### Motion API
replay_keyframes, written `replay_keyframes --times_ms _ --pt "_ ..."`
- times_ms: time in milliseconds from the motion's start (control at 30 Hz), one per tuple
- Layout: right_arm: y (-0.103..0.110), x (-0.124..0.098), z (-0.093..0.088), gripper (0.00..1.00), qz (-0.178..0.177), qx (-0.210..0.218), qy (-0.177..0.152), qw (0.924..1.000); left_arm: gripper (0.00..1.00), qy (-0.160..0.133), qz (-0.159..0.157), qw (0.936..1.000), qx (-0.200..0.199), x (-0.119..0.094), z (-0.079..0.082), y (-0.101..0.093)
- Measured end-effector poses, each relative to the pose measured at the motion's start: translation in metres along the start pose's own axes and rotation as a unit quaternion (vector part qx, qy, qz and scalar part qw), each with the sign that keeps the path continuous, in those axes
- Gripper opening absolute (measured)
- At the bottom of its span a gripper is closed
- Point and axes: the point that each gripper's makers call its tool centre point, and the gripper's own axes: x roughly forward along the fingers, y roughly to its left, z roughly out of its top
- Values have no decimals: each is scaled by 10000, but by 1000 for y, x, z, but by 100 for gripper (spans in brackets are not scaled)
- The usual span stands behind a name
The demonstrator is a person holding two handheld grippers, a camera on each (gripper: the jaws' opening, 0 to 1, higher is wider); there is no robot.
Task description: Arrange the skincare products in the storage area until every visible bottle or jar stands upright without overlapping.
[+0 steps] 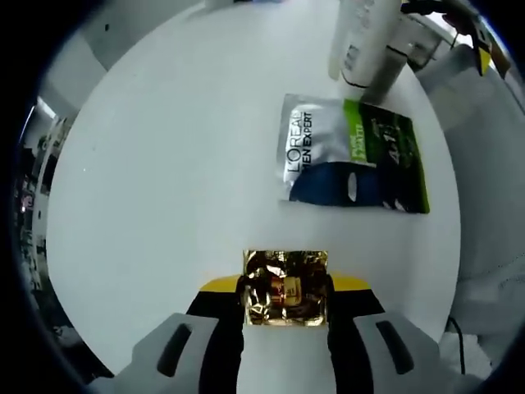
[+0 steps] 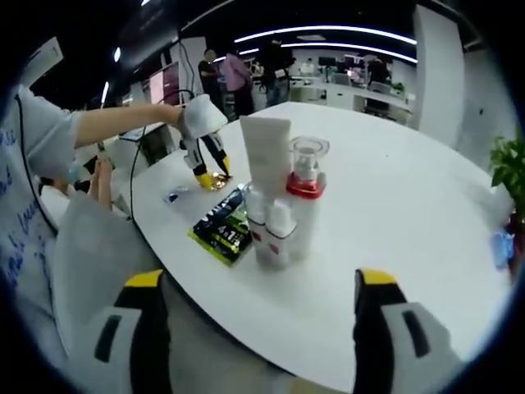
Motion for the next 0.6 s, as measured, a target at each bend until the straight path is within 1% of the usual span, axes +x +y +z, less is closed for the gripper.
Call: replay_keyframes --times_ms 267,400,500,600 --pt "2 -1 0 95 27 -31 -5 10000 36 43 -77 9999 140 1 9 -15" --pt "2 -1 0 96 34 -34 -8 10000 36 -88 -109 9998 127 3 18 -23" --pt "2 -2 0 96 40 -39 -17 10000 36 -3 -153 9996 234 5 18 -28" --pt "2 -2 0 96 24 -20 -36 10000 36 0 -115 9995 284 4 21 -29"
